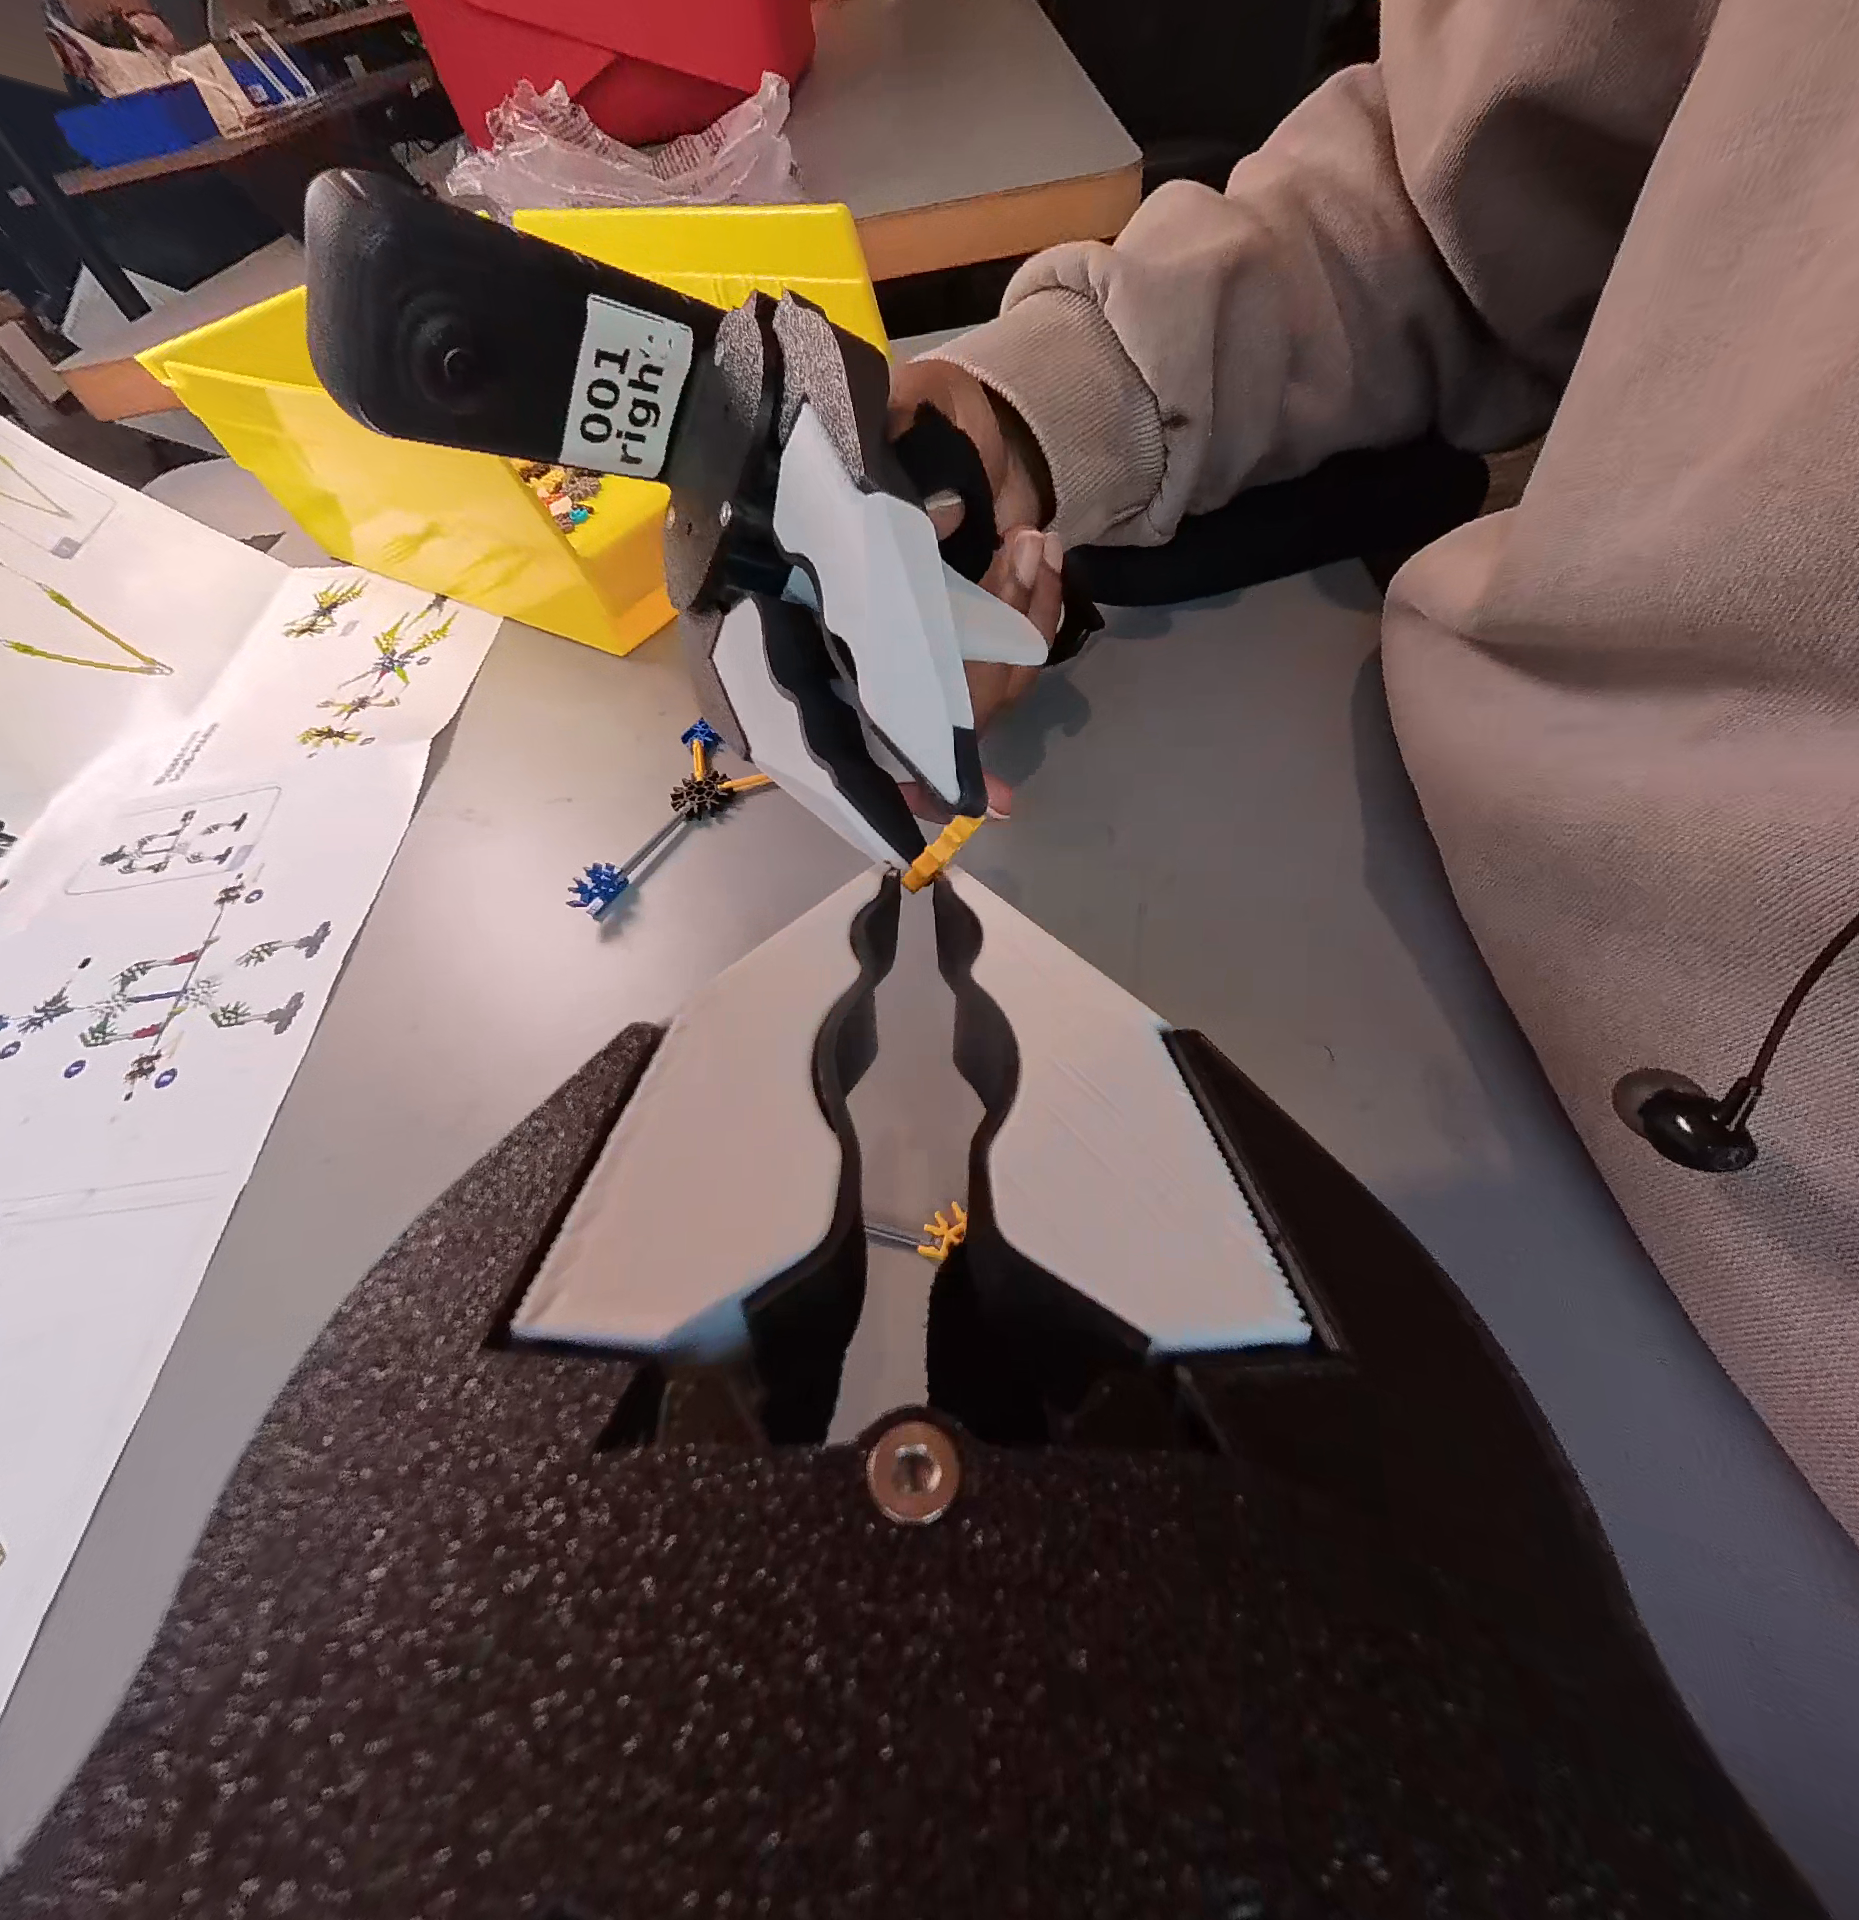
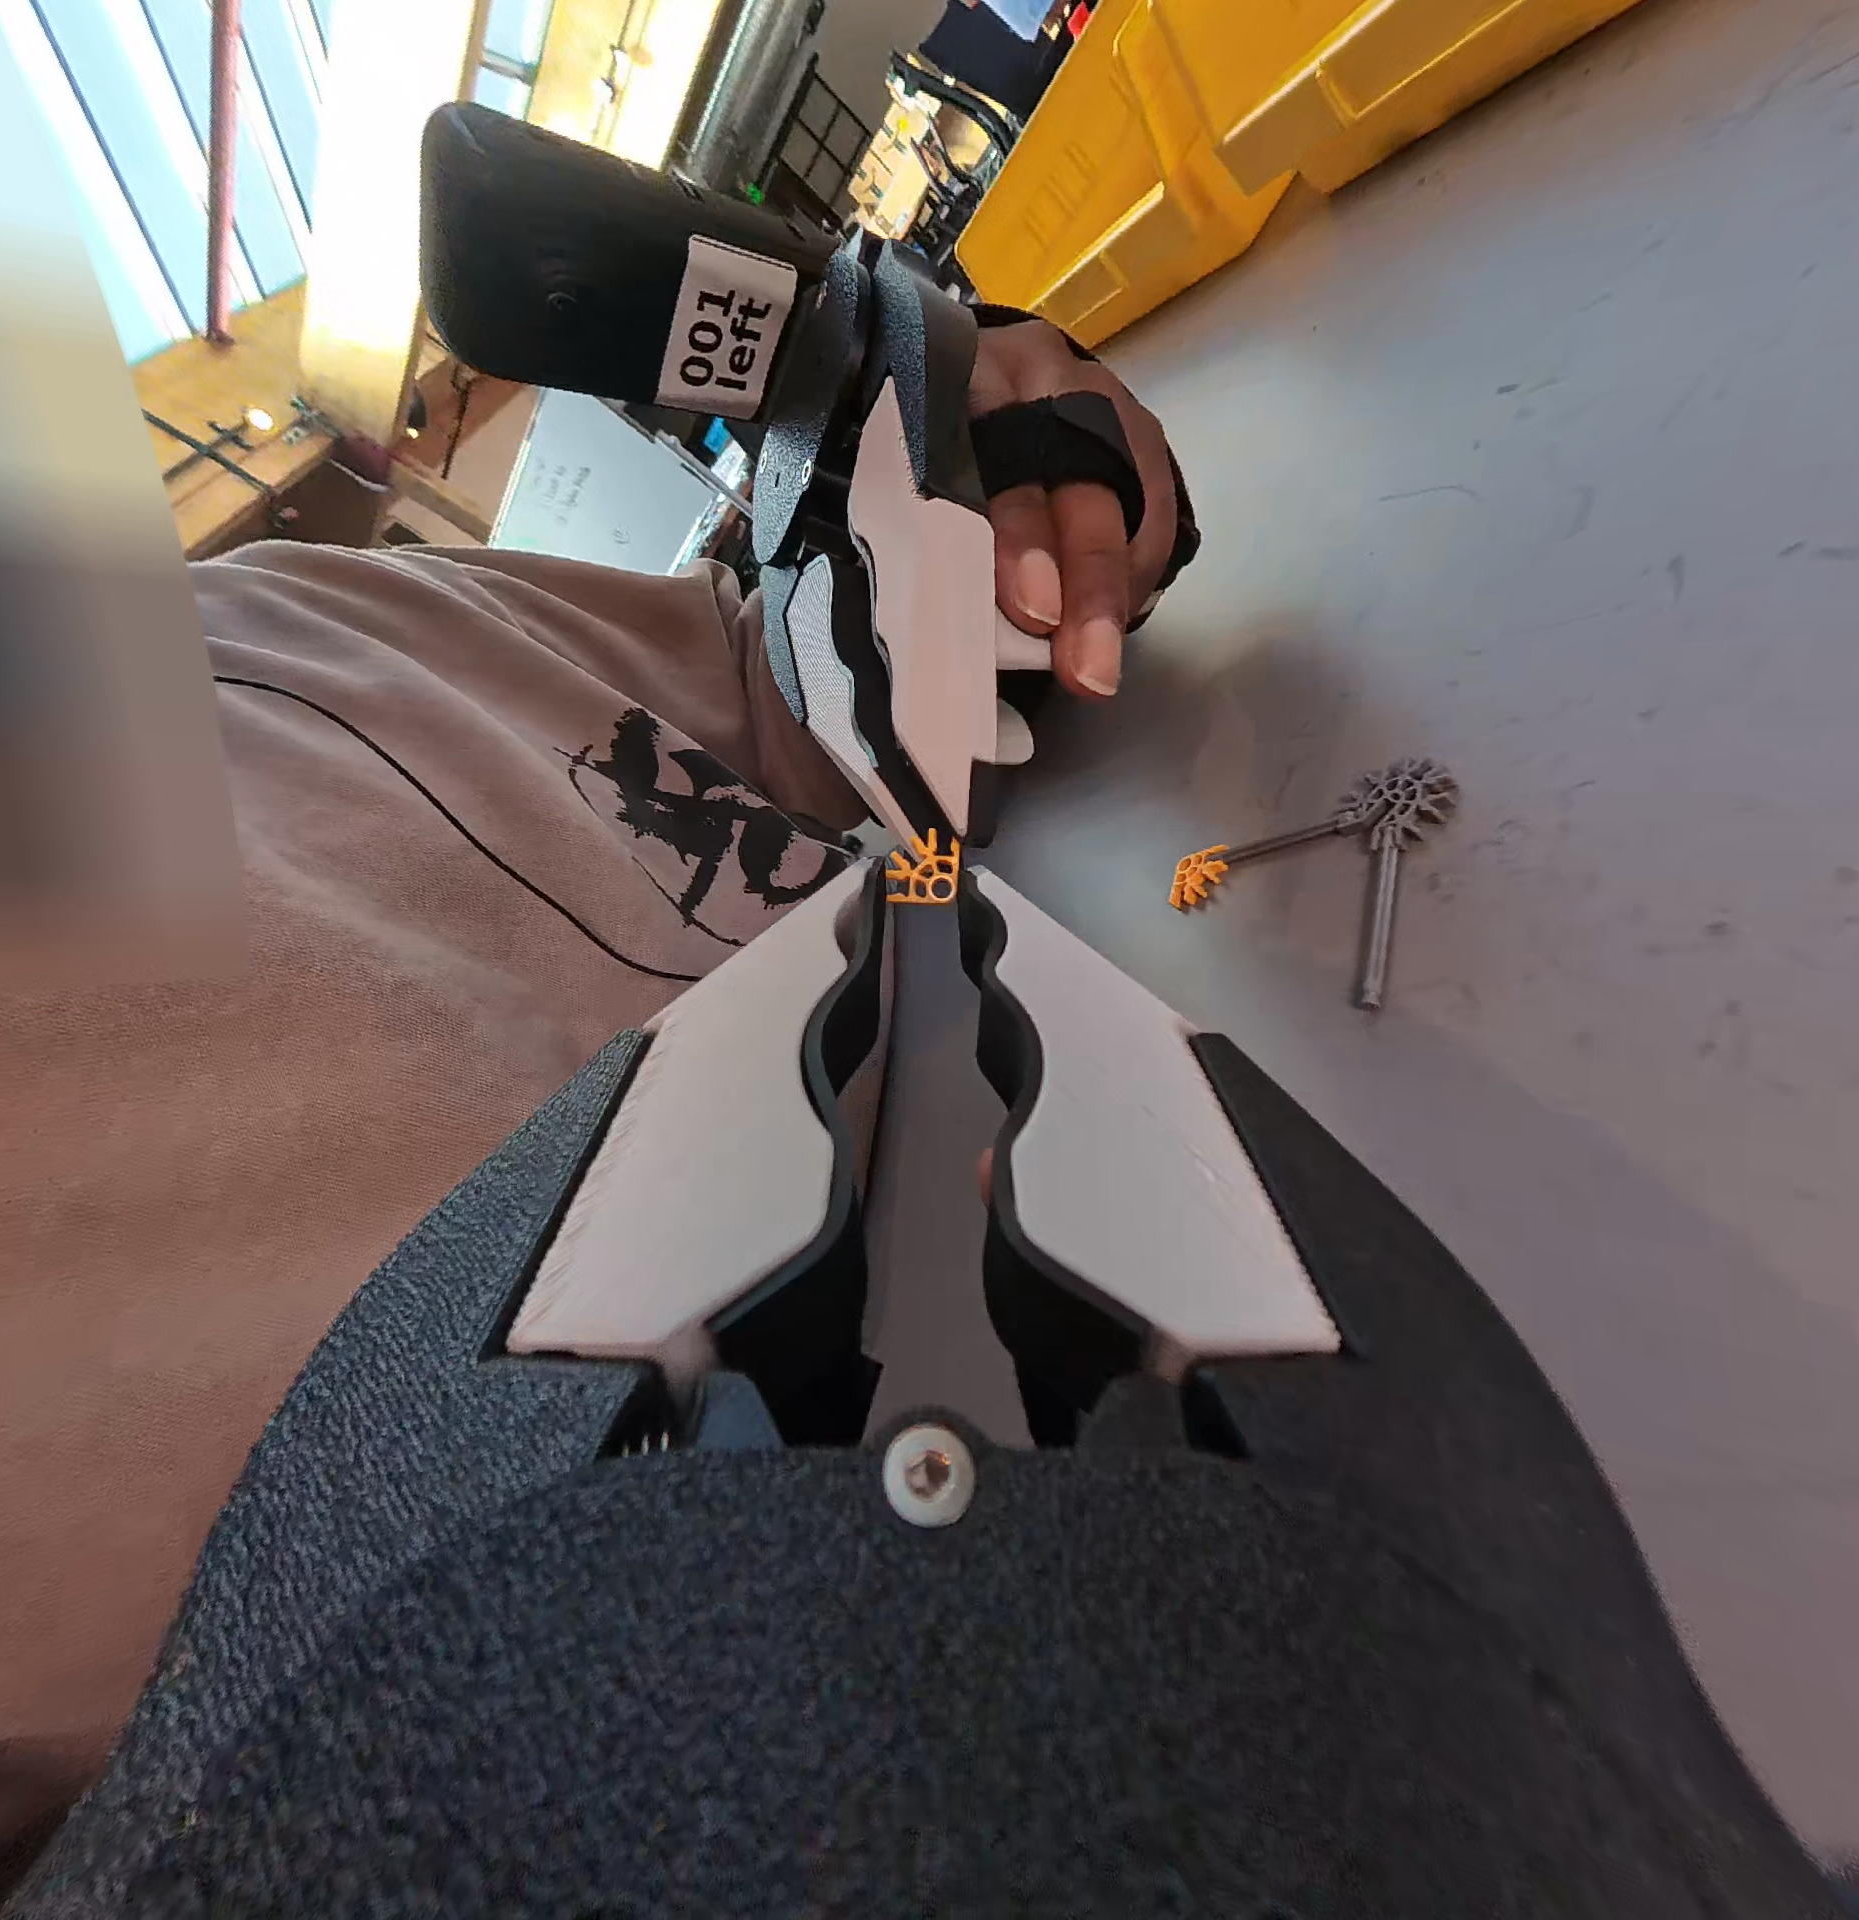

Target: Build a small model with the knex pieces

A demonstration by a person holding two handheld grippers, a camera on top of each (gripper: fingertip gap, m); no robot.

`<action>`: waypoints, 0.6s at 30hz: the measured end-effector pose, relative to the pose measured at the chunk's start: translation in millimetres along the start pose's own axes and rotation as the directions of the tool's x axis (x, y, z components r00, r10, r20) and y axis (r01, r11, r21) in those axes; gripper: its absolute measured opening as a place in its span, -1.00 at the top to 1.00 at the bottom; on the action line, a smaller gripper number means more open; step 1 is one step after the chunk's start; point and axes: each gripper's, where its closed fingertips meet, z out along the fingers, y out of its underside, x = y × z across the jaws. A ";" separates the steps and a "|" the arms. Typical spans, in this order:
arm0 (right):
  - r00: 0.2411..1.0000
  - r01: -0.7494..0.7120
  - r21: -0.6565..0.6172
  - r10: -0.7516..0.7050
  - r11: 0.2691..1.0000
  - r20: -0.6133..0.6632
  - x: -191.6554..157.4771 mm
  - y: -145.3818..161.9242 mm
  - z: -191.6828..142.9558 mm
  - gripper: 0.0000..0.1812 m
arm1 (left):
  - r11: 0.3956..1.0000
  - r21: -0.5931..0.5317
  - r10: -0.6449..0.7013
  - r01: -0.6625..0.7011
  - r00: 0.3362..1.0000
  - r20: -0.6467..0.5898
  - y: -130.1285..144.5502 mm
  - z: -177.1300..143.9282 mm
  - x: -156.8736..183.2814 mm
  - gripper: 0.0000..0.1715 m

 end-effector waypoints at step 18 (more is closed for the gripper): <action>0.695 0.491 -0.214 -0.527 0.845 -0.490 44.9 -16.4 -12.2 0.90 | 0.615 -0.078 -0.782 0.784 0.595 -0.184 25.5 6.1 -25.4 0.97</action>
